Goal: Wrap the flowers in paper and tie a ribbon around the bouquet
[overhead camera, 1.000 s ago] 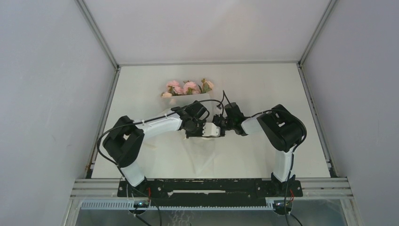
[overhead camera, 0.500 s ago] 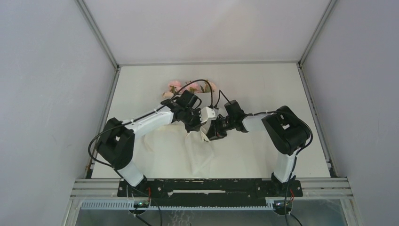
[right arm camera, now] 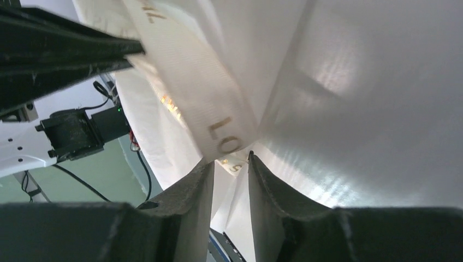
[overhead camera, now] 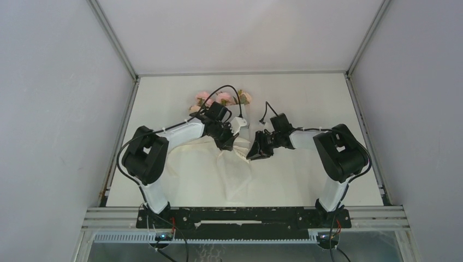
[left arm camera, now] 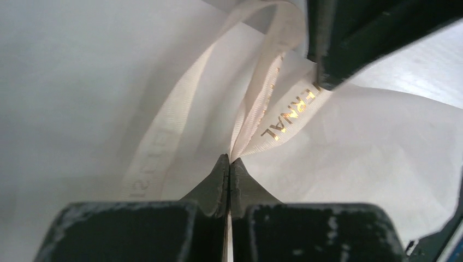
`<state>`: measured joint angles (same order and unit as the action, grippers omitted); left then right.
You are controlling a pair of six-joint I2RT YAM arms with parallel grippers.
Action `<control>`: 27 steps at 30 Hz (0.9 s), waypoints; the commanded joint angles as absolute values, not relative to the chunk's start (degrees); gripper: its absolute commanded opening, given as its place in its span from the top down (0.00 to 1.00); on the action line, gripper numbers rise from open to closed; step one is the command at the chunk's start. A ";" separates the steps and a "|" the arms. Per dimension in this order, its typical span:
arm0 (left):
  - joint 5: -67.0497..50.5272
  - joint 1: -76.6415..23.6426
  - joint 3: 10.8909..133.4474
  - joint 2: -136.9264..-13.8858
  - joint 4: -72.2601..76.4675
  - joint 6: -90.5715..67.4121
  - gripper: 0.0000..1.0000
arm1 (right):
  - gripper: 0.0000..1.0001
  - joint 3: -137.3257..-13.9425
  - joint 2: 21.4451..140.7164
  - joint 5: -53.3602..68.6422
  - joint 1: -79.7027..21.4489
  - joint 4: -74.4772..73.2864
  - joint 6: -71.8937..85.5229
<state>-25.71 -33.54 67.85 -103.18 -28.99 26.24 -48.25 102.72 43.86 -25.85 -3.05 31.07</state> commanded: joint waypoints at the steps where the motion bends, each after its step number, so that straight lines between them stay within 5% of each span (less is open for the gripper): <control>1: -34.03 -33.56 70.32 -97.76 -28.72 26.18 1.00 | 0.65 -49.76 99.64 41.89 -24.51 -3.39 31.00; 13: -30.28 -35.90 68.29 -93.77 -34.41 33.01 1.00 | 0.56 -57.02 88.67 32.64 -22.67 -13.64 24.00; 27: -29.60 -36.21 68.12 -92.94 -34.78 33.67 1.00 | 0.51 -75.45 105.21 22.31 -30.75 -21.62 18.34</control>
